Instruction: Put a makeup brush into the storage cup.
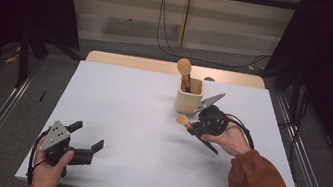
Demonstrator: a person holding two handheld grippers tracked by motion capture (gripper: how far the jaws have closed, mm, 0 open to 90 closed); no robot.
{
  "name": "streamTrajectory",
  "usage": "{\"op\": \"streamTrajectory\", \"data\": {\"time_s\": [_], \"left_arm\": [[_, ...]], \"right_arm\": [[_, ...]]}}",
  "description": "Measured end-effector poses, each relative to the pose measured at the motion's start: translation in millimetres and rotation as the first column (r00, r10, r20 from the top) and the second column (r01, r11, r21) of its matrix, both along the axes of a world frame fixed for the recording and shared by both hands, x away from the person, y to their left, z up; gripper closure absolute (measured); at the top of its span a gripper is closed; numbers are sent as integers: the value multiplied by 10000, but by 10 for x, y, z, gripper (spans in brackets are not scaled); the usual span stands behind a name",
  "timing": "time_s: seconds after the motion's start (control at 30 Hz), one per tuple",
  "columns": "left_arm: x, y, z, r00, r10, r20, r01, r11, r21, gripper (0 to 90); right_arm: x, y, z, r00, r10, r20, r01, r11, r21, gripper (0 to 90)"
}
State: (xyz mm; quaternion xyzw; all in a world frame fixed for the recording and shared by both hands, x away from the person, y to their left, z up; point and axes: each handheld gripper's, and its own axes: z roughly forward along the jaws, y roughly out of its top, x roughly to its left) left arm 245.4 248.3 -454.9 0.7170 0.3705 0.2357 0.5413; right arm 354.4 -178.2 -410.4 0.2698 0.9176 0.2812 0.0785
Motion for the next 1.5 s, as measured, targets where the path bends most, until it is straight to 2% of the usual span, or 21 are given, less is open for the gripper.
{"op": "streamTrajectory", "data": {"time_s": [0.13, 0.33, 0.5, 0.7, 0.83, 0.93, 1.03, 1.1, 1.23, 1.37, 1.5], "left_arm": [[0, -3, 0, 10000, 9, -2, -9, 10000, -1, 24], [1, -3, -1, 10000, 3, -11, -3, 10000, -5, 24], [0, -3, -1, 10000, 11, -7, -11, 10000, -7, 24], [2, -5, -2, 10000, 18, -8, -18, 10000, -1, 23], [2, -1, -1, 10000, 19, 1, -19, 10000, 9, 24], [4, 1, -3, 10000, 31, -7, -31, 10000, 18, 23], [4, -1, -3, 10000, 36, -16, -36, 10000, -11, 24], [4, 1, -2, 10000, 32, -7, -32, 10000, 25, 23], [4, 0, -2, 10000, 22, -10, -22, 10000, 13, 23], [3, -2, -2, 10000, 54, -23, -55, 10000, -63, 24], [4, -3, -2, 10000, 41, -10, -41, 10000, -40, 24]], "right_arm": [[-13, -59, 8, 9991, -391, 167, 380, 9976, 584, 746], [-32, -110, 8, 9977, -592, 340, 549, 9918, 1156, 746], [-61, -147, 29, 9950, -743, 672, 625, 9846, 1630, 746], [-89, -205, 17, 9888, -1249, 820, 1049, 9711, 2146, 746], [-93, -238, -9, 9804, -1763, 875, 1499, 9570, 2484, 746], [-103, -260, -4, 9753, -1974, 996, 1621, 9448, 2849, 746], [-129, -273, 24, 9696, -2109, 1239, 1614, 9324, 3234, 746], [-152, -277, 52, 9624, -2307, 1434, 1699, 9231, 3451, 746], [-180, -302, 77, 9525, -2506, 1729, 1645, 9016, 4002, 746], [-203, -316, 74, 9420, -2681, 2018, 1598, 8872, 4328, 746], [-210, -319, 85, 9368, -2712, 2210, 1428, 8731, 4661, 746]]}}
